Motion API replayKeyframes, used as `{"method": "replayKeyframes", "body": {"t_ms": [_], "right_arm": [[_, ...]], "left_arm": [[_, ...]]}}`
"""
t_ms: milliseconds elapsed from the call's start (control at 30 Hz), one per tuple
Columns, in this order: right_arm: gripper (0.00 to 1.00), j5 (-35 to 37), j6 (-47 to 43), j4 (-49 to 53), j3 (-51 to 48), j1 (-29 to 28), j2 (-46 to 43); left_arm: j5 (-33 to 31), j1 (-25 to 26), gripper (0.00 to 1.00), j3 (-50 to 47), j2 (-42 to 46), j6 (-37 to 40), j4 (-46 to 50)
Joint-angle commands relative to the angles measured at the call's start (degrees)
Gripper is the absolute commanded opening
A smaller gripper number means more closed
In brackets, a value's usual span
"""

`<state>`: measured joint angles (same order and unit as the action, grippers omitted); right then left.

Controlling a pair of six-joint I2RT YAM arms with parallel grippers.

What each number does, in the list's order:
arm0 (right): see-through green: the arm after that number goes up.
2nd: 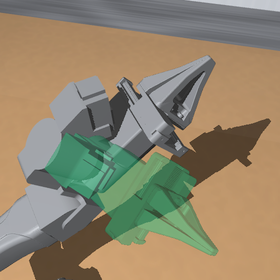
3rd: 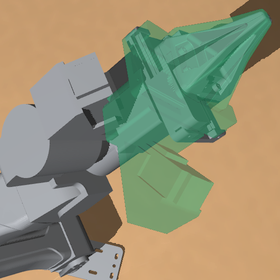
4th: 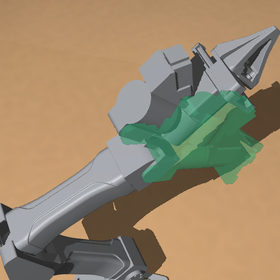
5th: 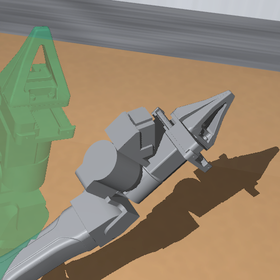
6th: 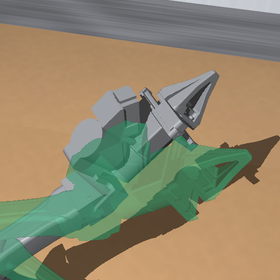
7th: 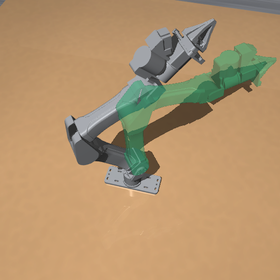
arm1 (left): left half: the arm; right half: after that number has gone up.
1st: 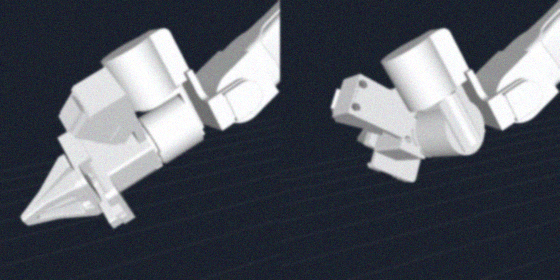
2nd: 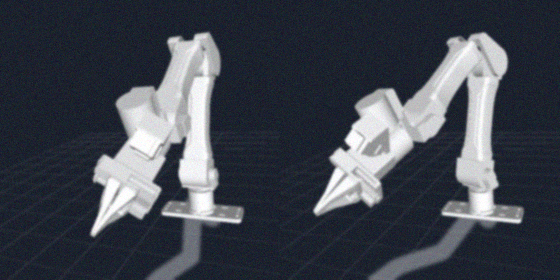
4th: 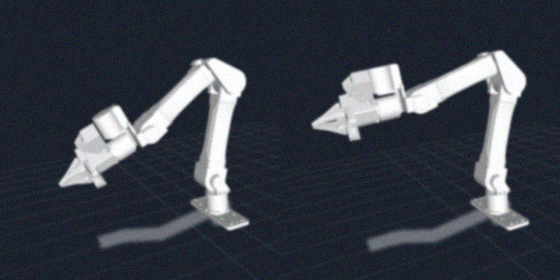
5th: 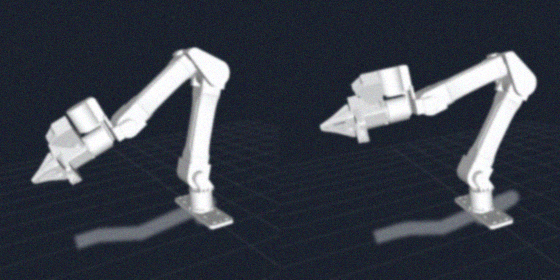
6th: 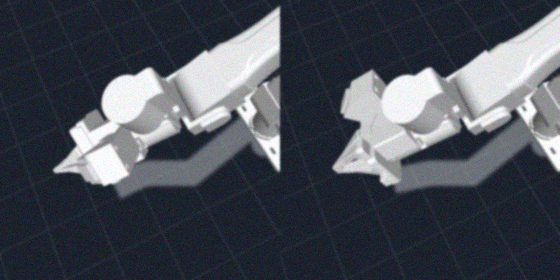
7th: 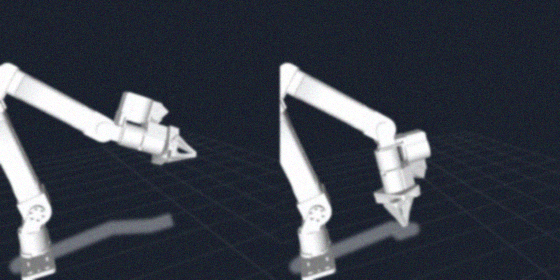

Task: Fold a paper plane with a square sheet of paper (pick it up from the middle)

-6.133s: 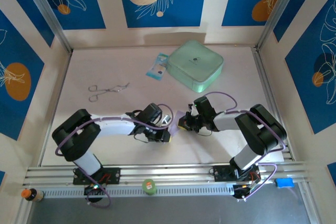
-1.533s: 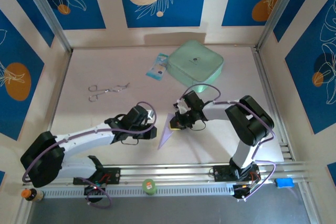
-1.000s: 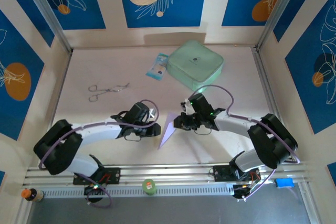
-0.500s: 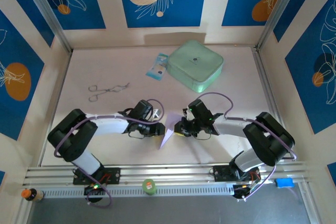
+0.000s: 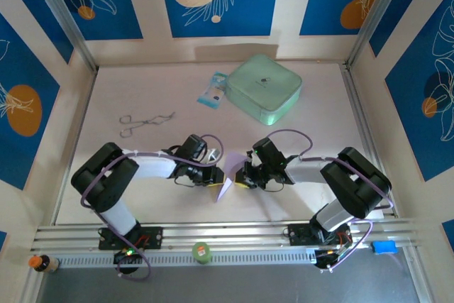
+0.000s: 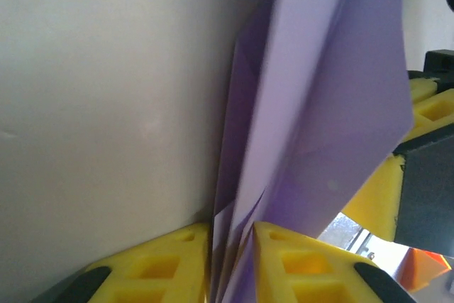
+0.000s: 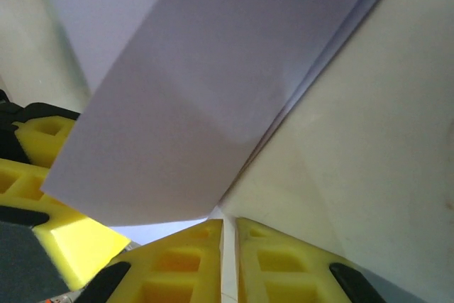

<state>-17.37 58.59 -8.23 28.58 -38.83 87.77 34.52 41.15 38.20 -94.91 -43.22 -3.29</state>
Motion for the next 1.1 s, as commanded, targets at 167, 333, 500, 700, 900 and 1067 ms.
{"method": "replayKeyframes", "body": {"t_ms": [167,333,500,700,900,1067], "right_arm": [[0.12,-1.48,0.56,-1.00,-0.72,-0.20,0.65],[0.12,-1.88,0.83,-1.90,-1.17,-0.02,0.32],[0.12,-1.97,0.65,-1.91,-1.16,0.24,-0.05],[0.12,-2.06,0.63,-2.30,-1.38,0.50,-0.08],[0.12,-2.06,0.56,-2.51,-1.51,0.73,-1.16],[0.13,0.85,0.24,-0.19,-2.38,1.13,-5.34]], "left_arm": [[5.27,0.16,0.21,0.02,-0.49,-1.34,-5.87],[6.13,0.23,0.20,0.65,-1.67,-1.21,-5.63],[4.72,0.51,0.22,1.19,-2.25,0.45,-2.75],[4.68,1.09,0.22,1.93,-2.69,0.68,-2.47],[3.54,2.14,0.13,2.43,-3.12,0.69,-2.25],[-3.76,2.52,0.04,2.35,2.71,0.68,1.14]]}}
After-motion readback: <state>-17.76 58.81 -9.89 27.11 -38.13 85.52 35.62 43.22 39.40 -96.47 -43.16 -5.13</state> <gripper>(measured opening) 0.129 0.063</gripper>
